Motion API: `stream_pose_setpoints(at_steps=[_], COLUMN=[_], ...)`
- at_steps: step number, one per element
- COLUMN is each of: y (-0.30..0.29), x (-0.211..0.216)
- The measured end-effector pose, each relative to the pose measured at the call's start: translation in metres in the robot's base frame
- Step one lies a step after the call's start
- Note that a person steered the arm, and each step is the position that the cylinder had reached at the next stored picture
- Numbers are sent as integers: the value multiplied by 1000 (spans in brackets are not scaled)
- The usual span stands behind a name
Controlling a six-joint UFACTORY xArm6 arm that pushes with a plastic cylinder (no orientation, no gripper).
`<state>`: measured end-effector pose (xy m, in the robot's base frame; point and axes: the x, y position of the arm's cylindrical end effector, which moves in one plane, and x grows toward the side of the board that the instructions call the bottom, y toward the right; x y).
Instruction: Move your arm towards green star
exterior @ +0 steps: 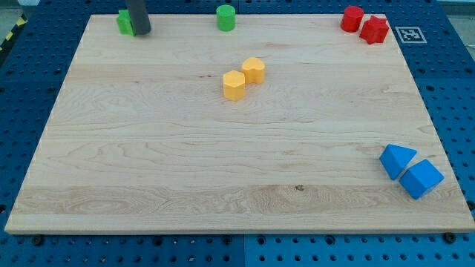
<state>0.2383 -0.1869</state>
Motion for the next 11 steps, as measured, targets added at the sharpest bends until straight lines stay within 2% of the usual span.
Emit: stream_pose_setpoints(at_steps=[1,2,3,4,6,9,11], y=[25,77,84,84,83,73,32], x=[23,51,51,51,8,-2,-4])
